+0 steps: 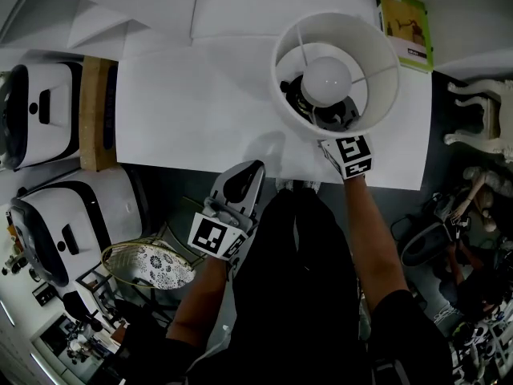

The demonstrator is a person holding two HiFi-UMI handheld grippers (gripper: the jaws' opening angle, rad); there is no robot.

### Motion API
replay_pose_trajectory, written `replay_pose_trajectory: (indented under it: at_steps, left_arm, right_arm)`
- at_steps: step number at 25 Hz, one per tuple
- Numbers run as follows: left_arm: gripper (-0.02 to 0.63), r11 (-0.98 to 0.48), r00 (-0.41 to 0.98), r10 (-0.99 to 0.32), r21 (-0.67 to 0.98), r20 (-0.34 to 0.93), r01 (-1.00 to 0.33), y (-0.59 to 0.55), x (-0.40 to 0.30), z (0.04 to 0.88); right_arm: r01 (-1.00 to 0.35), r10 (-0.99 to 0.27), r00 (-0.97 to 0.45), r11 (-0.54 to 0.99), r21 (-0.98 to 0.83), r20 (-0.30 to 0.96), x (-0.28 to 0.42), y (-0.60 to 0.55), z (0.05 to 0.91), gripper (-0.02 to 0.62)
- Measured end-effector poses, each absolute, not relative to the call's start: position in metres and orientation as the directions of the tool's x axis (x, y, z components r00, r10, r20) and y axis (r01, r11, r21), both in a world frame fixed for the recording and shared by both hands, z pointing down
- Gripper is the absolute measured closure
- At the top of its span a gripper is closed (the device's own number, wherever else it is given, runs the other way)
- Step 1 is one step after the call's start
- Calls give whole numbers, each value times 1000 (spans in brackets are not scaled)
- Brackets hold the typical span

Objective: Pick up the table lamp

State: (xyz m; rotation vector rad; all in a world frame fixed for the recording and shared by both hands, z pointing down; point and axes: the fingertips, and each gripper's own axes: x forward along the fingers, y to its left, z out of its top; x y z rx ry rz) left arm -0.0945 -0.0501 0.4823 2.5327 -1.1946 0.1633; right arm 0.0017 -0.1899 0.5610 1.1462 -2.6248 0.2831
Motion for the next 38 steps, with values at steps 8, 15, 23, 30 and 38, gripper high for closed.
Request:
replay_pose_trajectory:
  at_steps: [8,15,23,30,38]
  left_arm:
    - [586,-585,638,-730,261,244,-768,-55,-92,479]
    - [586,-585,632,-739,245,233,-773,-62,-90,471]
    - [586,-636,651,-715,150,253,-757,-62,-80,459]
    - [586,-631,660,-719,194,217,-751,-68,-72,441]
    - [586,-622,650,-730,190,211,-760,-76,-74,424]
  right_arm:
    - [-740,-685,-658,665,-100,312,9,-189,563,468]
    - [-747,-695,-654,655,-112,299,19,-196,544,468]
    - [-750,-694,-646,655,-93,317,27,-194,526,468]
    - [-756,-702,-639,649,-86,313,35,-191,499,468]
    - [-759,-706,-638,644,-94,307,40,-185,472,468]
